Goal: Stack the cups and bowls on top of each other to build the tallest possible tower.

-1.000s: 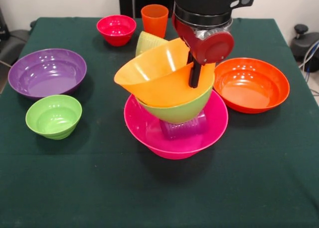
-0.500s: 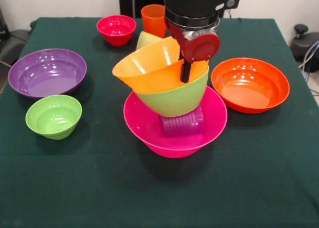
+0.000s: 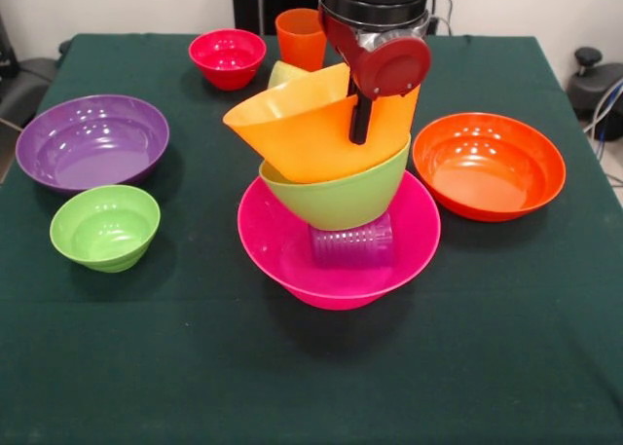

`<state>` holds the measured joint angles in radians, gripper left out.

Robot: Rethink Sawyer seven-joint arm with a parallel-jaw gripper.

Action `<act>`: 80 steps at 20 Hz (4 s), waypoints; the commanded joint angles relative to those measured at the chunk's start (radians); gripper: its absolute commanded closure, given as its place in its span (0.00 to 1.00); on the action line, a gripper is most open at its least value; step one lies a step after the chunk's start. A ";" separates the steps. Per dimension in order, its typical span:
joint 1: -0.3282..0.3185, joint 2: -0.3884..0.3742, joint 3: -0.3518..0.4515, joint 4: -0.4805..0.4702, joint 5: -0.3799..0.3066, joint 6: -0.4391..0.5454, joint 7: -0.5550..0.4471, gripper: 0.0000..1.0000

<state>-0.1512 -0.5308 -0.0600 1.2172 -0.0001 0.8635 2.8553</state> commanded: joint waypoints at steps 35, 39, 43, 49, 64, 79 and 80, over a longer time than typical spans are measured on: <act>0.020 -0.020 0.040 0.126 -0.084 -0.069 -0.107 1.00; 0.021 -0.022 0.036 0.130 -0.093 -0.083 -0.112 0.00; 0.019 -0.028 0.035 0.143 -0.091 -0.092 -0.111 0.00; 0.026 -0.032 0.021 0.145 -0.106 -0.106 -0.108 0.00; -0.020 -0.109 0.043 0.238 -0.087 -0.124 -0.157 0.00; -0.158 -0.176 0.092 0.343 -0.154 -0.177 -0.287 0.00; -0.158 -0.176 0.095 0.341 -0.160 -0.176 -0.278 0.00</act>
<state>-0.2886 -0.7204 -0.0685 1.4503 -0.0647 0.7299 2.8553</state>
